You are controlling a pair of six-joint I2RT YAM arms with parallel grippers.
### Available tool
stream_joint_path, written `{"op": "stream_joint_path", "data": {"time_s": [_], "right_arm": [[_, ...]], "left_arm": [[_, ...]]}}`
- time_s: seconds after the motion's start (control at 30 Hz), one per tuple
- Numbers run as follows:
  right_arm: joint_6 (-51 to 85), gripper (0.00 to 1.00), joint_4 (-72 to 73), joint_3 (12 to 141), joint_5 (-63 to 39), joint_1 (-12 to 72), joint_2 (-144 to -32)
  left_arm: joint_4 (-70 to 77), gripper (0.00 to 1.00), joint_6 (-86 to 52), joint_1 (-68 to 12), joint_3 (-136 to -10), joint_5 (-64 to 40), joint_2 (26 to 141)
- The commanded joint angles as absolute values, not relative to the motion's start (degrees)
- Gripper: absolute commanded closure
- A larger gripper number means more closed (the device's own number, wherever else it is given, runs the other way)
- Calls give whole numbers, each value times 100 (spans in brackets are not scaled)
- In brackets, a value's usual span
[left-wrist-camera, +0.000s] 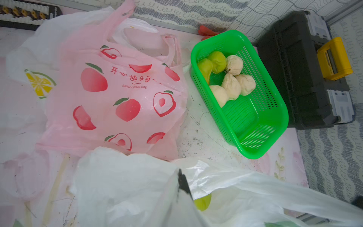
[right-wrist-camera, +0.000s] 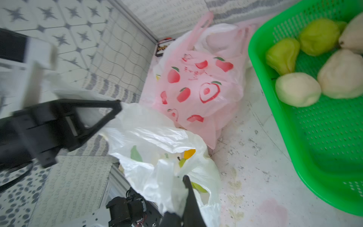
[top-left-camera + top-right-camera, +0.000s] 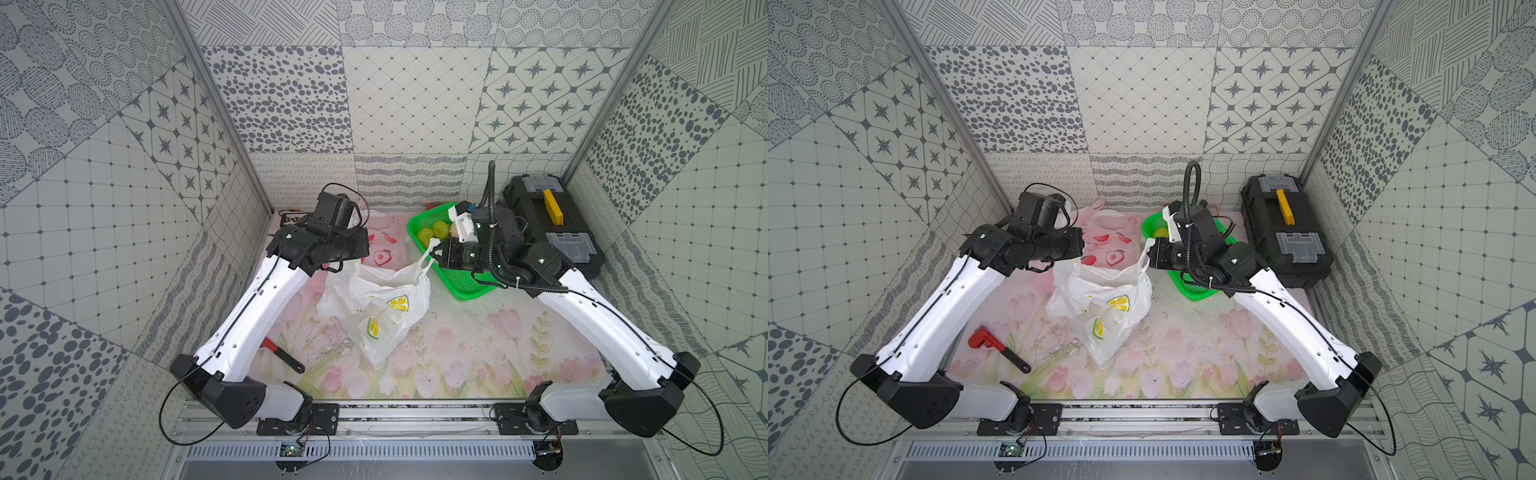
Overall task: Place the pears into plastic bags & tie knots
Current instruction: Adjust the plastic bag at the center of the board, then tie the plastic bag at the center of the board.
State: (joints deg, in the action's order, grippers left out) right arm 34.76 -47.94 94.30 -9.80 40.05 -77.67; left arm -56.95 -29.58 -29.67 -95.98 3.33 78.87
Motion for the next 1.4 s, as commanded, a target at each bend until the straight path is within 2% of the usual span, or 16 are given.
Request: {"op": "stream_joint_path", "data": {"time_s": [0.0, 0.13, 0.23, 0.4, 0.47, 0.6, 0.77, 0.9, 0.97, 1.03, 1.13, 1.27, 1.37], "right_arm": [[2782, 100, -5696, 10156, -2054, 3973, -7810], [2712, 100, -6022, 11162, -2535, 3709, -8054], [2627, 100, -6378, 11682, -2658, 3476, -8217], [3120, 100, -5739, 11461, -3564, 2840, -7943], [3125, 100, -5642, 11062, -3339, 2699, -7875], [2645, 98, -6044, 10389, -2208, 2565, -8011], [2301, 80, -6288, 10421, -1533, 2494, -8024], [1704, 44, -6909, 11109, -781, 2685, -7994], [1257, 36, -7274, 11666, 123, 3343, -8083], [1007, 35, -7588, 12155, 463, 3990, -8304], [828, 32, -7469, 12055, 274, 4794, -8558], [825, 22, -5505, 10282, -920, 5190, -8200], [621, 17, -4330, 9502, -1115, 5247, -8068]], "left_arm": [[-6605, 100, -3335, -3402, -9677, 1589, 7534], [-6830, 100, -3708, -3835, -9794, 1891, 7399], [-6476, 100, -3966, -4230, -9714, 1896, 7252], [-6088, 100, -3850, -4500, -9769, 1462, 7401], [-5745, 100, -3605, -4456, -9472, 982, 7436], [-5940, 100, -3022, -4224, -9557, 392, 7847], [-5605, 100, -2490, -3619, -9578, -587, 7910], [-5203, 100, -1954, -3429, -9519, -1121, 7904], [-5086, 99, -1768, -3380, -9456, -1279, 7947], [-5095, 99, -1747, -3306, -9487, -1306, 8035], [-5197, 99, -1961, -3166, -9658, -1231, 8225], [-5010, 99, -2047, -3155, -9643, -1389, 8212], [-4965, 97, -2039, -3144, -9650, -1548, 8208]]}}
